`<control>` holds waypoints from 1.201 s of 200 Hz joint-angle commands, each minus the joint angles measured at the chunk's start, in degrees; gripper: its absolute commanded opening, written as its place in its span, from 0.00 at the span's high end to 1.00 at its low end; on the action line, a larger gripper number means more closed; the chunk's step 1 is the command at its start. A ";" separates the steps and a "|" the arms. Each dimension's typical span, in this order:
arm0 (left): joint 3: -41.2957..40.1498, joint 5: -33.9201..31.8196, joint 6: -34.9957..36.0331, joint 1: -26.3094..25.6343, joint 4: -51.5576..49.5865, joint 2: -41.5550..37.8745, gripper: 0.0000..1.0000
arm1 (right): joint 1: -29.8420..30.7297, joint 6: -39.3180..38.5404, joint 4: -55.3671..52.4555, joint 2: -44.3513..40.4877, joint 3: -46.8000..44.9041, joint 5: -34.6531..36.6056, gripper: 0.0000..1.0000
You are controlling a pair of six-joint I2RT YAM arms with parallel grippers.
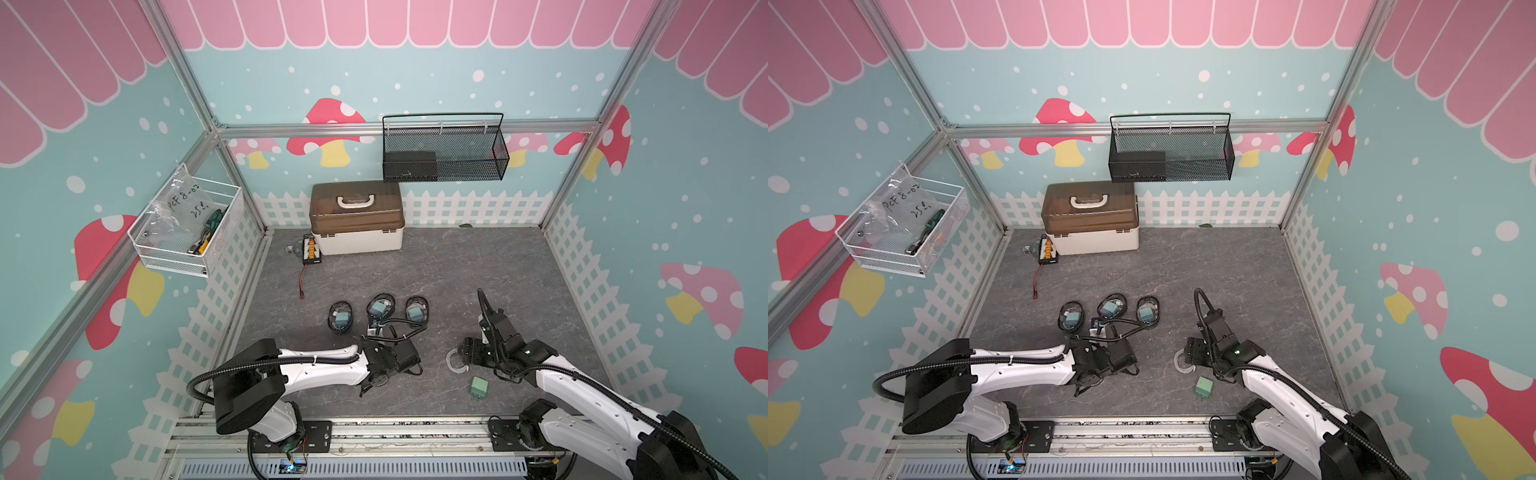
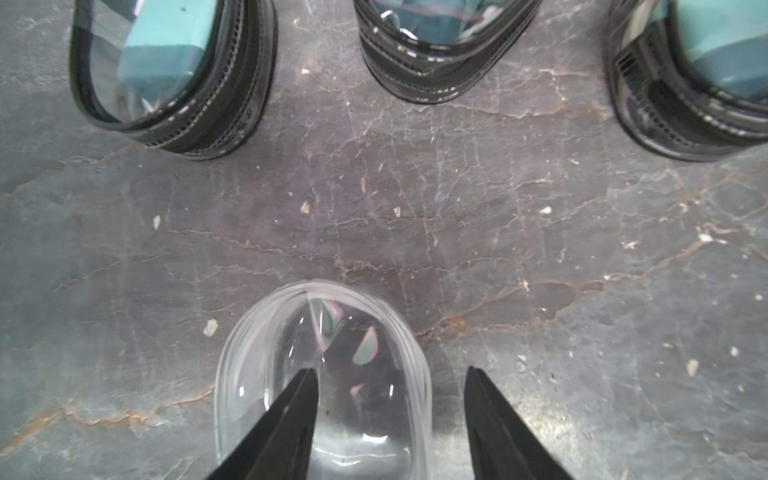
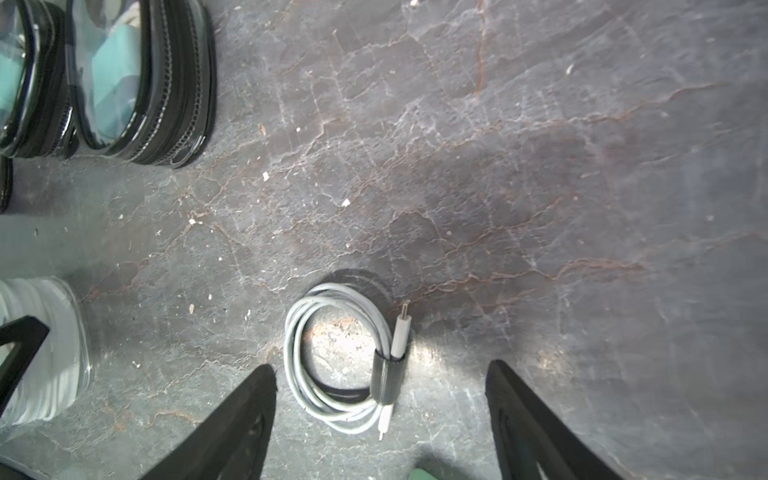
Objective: Pack away charging kits
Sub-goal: Pick up the storage bag at the center of the board.
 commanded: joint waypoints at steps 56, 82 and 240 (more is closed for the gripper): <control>3.20 -0.85 -2.59 -0.37 -2.55 2.45 0.86 | 2.13 0.57 1.38 4.10 1.61 0.81 0.24; 4.53 -0.98 -1.81 -0.35 -3.50 2.03 0.88 | 3.11 0.21 1.67 5.60 2.46 1.31 0.28; 9.70 1.35 5.41 0.30 -0.46 0.21 1.00 | 12.13 2.62 -9.61 16.07 10.41 16.70 0.52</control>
